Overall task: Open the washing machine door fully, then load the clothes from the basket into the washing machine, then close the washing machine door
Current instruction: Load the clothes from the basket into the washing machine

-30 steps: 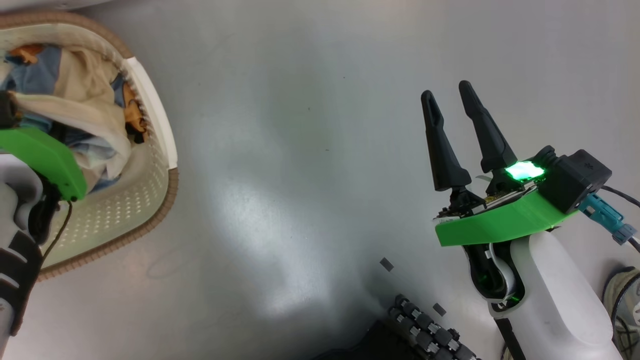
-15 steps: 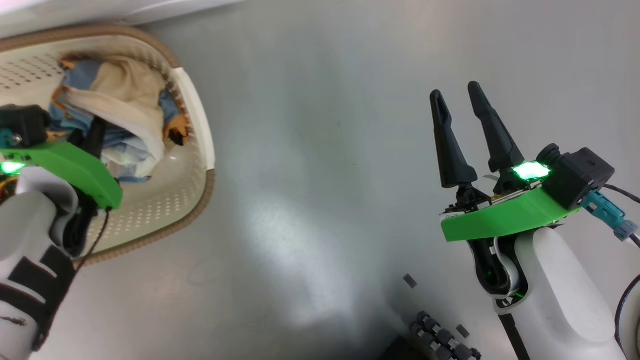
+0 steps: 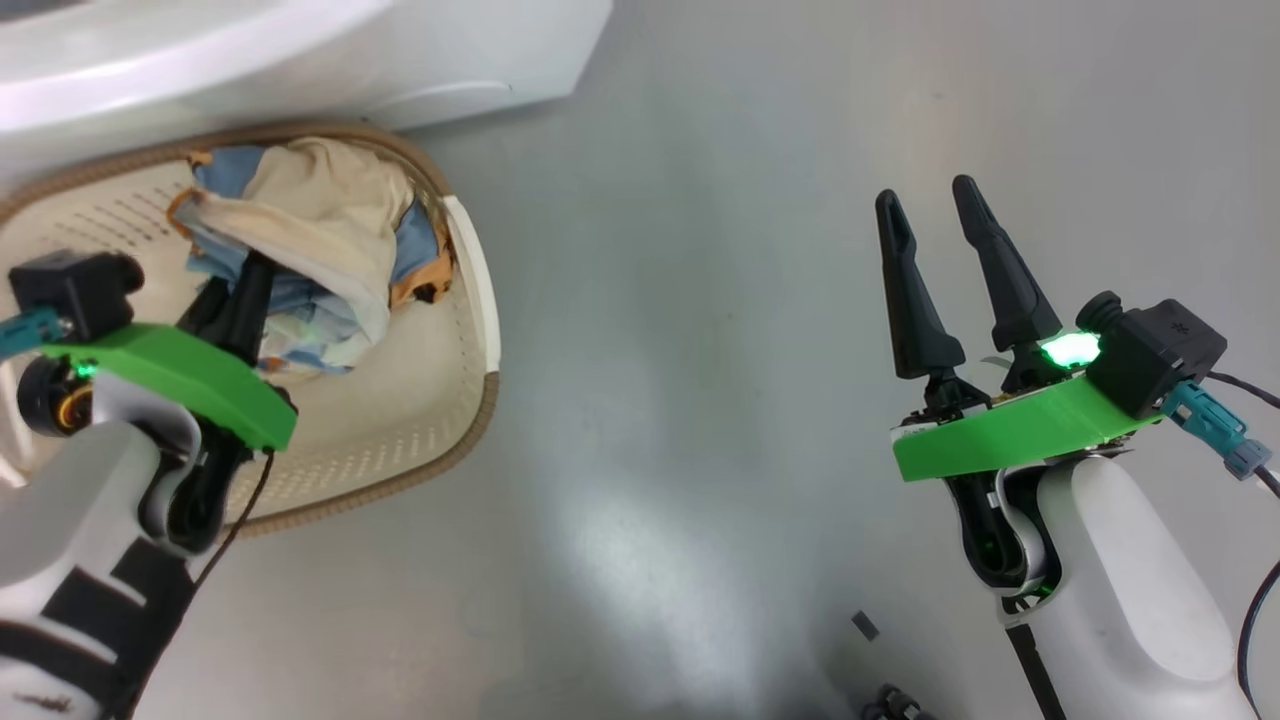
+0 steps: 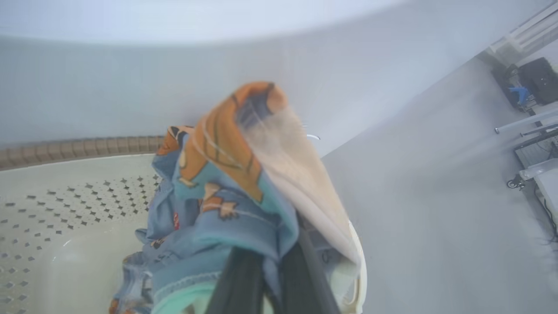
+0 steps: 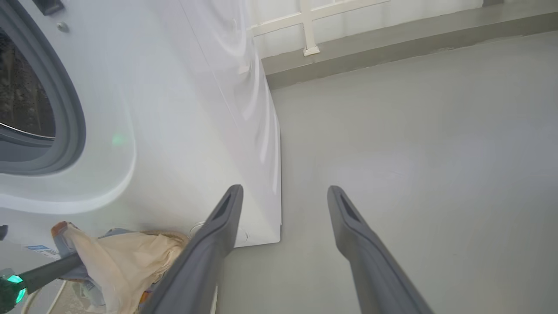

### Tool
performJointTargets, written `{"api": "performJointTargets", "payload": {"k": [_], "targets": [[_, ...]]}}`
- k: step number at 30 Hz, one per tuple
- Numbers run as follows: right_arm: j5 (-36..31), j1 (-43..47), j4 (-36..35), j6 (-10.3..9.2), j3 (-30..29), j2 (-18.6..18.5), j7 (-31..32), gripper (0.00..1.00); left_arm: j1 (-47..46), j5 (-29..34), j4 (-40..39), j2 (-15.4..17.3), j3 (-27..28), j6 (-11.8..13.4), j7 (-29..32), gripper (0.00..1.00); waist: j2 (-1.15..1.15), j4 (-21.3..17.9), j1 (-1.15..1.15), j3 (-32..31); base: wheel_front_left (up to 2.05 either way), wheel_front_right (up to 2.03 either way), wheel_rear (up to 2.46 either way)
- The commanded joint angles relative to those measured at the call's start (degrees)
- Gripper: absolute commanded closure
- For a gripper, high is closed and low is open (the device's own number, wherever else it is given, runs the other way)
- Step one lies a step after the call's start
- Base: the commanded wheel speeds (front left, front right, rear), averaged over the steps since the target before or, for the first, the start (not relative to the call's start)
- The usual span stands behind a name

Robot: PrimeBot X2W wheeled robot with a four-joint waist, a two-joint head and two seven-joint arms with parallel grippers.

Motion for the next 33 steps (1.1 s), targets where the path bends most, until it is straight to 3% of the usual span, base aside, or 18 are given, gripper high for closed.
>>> {"api": "performJointTargets", "payload": {"k": [1,19,27,33], "targets": [[-0.6,1.7,-0.8,0.43,0.6,-0.3,-0.5,0.00,2.2,0.9,-2.0,2.6,3.2,0.0,-0.7,1.00,0.00,1.4,0.00,-2.8,0.00,0.00,0.00],[-2.4,5.2,2.0,0.43,-1.3,-0.3,-0.5,0.00,21.0,14.7,-24.3,-1.5,28.9,0.0,-0.8,1.00,0.00,4.4,0.00,-13.0,0.00,0.00,0.00],[-2.2,5.9,2.9,0.43,-0.8,-0.3,-0.5,0.00,25.3,18.9,-32.4,-3.4,35.6,0.0,-0.8,1.00,0.00,5.0,0.00,-15.5,0.00,0.00,0.00],[-2.7,6.8,3.8,0.43,-1.3,-0.3,-0.5,0.00,27.5,21.3,-34.9,-4.8,37.6,0.0,-0.8,1.00,0.00,5.1,0.00,-18.9,0.00,0.00,0.00]]}}
